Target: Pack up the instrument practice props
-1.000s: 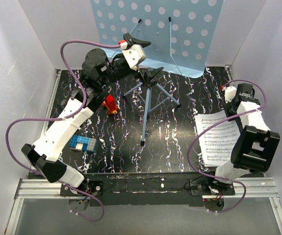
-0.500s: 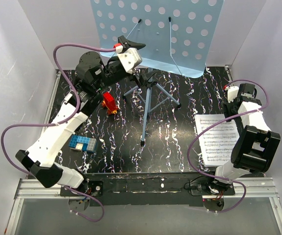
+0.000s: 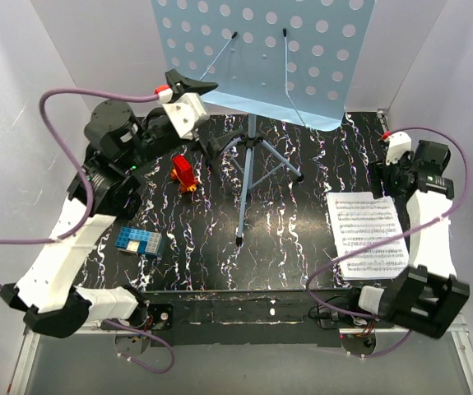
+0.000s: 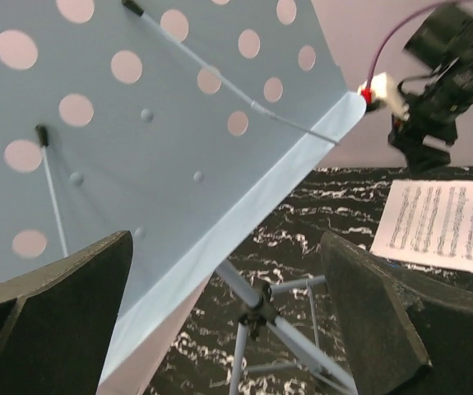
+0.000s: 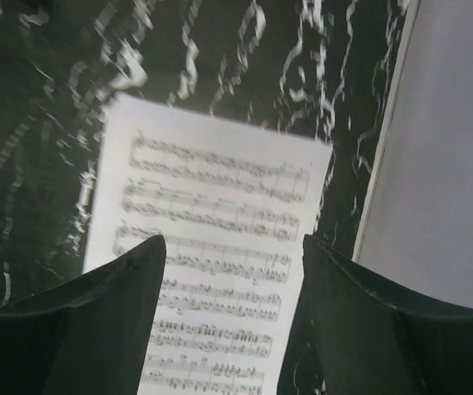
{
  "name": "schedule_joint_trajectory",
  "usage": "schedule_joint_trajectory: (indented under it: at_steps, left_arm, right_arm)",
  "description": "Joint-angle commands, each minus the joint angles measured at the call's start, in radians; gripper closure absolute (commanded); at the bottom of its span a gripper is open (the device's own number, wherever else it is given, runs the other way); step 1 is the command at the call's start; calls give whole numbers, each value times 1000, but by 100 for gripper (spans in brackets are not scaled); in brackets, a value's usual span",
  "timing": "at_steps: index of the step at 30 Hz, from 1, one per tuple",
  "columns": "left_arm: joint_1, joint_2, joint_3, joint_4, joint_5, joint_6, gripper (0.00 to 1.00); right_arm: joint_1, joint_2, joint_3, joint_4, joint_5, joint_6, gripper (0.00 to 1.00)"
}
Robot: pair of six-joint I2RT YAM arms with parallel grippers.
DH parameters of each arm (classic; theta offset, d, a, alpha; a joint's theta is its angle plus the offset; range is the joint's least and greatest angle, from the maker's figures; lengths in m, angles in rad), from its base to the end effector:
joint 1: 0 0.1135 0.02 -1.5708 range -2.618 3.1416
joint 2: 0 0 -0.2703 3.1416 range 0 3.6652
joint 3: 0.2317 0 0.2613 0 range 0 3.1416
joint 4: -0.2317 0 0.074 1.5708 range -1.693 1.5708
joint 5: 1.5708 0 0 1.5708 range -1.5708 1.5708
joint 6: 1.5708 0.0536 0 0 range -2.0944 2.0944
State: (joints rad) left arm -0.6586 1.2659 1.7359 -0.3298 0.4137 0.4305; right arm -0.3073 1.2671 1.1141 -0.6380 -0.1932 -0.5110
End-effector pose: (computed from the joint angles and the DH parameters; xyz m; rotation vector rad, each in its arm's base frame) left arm 0.1927 -0.1763 0.5572 1.0286 1.0366 -0.4819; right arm 0.2783 -0.0775 0.3020 -0.3317 2.3264 -0.1751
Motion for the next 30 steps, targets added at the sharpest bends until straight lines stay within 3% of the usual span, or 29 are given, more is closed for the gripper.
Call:
schedule_joint_trajectory:
  at_steps: [1, 6, 11, 16, 20, 25, 30]
  left_arm:
    - [17, -80, -48, -182, -88, 65, 2]
    - [72, -190, -272, -207, -37, 149, 2]
    - [135, -200, -409, -122, 4, 51, 8]
    - [169, -182, -590, 180, -41, -181, 15]
    - [191, -94, -619, 323, 5, -324, 20]
    - [198, 15, -634, 497, 131, -308, 28]
    - [202, 70, -717, 678, 149, -262, 29]
  right_arm:
    - [37, -182, -62, 35, -234, 3, 27]
    - [273, -369, -221, 55, -250, -202, 28]
    - [483, -414, -310, 138, -201, -273, 31]
    - [574, -293, -300, 329, -193, -277, 32]
    - [603, -146, -203, 417, -238, -274, 34]
    - [632, 29, -59, 460, -265, -242, 36]
    - [658, 138, 45, 452, -247, -221, 37]
